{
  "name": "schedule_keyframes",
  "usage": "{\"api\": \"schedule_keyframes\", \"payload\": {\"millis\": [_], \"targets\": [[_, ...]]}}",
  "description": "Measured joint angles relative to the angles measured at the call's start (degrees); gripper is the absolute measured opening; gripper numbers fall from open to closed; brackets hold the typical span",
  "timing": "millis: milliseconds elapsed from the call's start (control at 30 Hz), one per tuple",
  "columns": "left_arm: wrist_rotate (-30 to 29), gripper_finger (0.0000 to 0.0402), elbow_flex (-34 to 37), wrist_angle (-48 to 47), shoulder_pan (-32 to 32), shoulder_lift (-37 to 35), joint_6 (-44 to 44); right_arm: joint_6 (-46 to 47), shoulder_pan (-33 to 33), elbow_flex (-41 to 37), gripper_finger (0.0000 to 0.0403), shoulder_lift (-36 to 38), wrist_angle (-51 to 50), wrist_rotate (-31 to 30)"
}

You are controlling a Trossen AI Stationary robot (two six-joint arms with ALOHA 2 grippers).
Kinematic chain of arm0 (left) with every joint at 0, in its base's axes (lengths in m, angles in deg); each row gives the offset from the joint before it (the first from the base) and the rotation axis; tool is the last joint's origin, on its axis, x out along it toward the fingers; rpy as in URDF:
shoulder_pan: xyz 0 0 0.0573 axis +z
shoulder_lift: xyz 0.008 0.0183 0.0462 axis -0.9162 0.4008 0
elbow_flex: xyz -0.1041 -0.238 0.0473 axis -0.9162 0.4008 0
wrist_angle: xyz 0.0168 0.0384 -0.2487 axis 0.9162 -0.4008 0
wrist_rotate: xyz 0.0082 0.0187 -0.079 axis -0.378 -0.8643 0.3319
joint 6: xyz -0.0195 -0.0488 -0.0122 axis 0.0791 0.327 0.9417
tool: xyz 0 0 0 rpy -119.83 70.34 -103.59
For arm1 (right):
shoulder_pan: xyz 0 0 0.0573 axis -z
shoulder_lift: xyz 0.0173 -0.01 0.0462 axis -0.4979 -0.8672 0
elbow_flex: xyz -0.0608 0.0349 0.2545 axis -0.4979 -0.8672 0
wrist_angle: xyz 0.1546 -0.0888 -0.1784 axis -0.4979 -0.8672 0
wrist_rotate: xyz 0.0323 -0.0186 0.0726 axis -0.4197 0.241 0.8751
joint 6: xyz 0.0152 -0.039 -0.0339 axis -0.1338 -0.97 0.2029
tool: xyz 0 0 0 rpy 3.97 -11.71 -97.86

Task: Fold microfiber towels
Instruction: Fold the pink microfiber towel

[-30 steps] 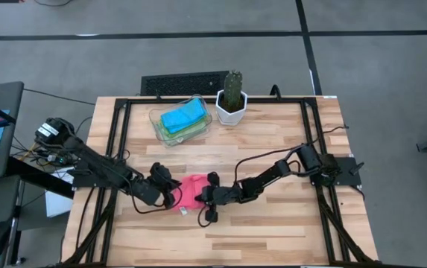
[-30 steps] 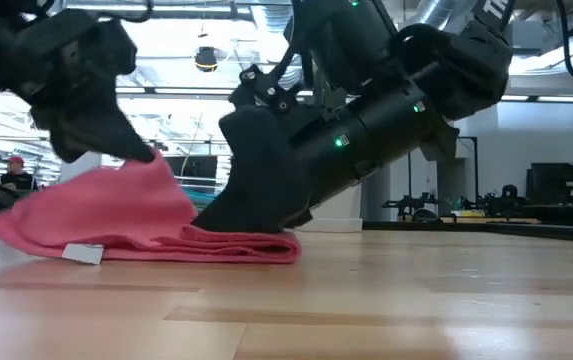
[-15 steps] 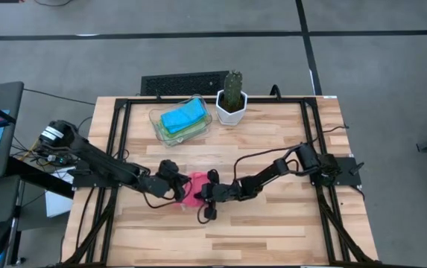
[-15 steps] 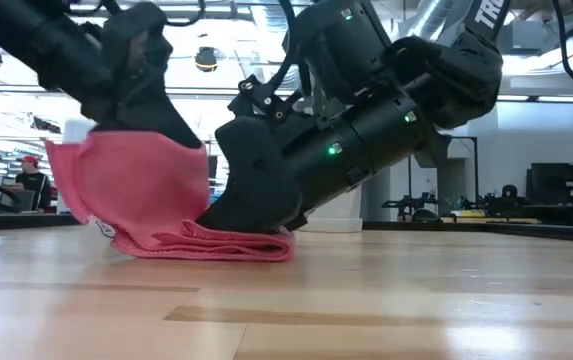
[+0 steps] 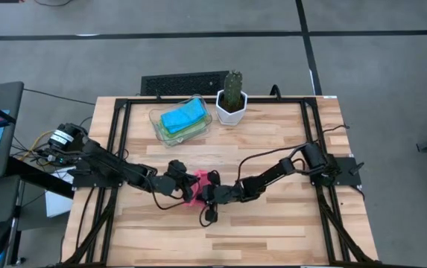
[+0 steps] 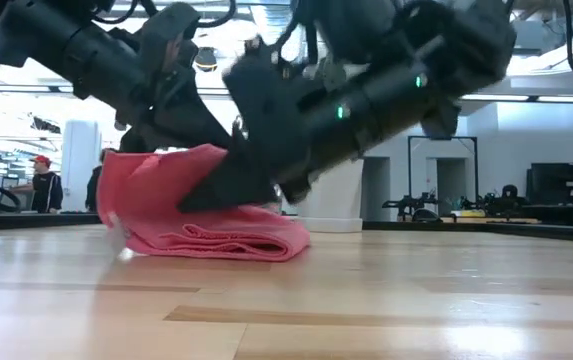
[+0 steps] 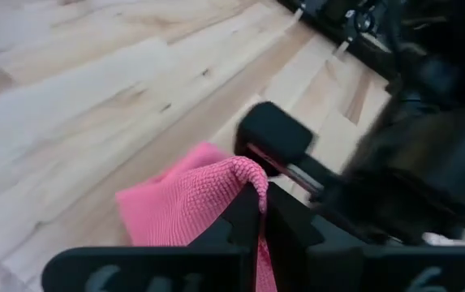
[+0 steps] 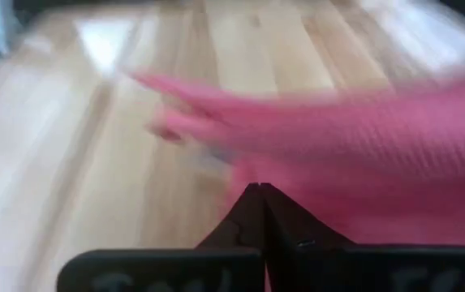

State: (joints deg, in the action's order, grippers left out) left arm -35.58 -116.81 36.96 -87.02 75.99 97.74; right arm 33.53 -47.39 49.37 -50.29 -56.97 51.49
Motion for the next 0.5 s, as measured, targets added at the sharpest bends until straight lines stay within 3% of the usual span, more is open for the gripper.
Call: {"api": "schedule_keyframes", "payload": {"millis": [367, 500], "targets": [[-1.3, 0.0005, -0.5, -0.1, 2.0, 0.0, -0.8, 6.6, -4.0, 0.2, 0.0017, 7.0, -25.4, -7.0], [-1.5, 0.0005, -0.5, 0.2, 2.6, 0.1, -0.7, 7.5, -5.9, 0.1, 0.0012, 6.3, -27.2, -11.9]]}}
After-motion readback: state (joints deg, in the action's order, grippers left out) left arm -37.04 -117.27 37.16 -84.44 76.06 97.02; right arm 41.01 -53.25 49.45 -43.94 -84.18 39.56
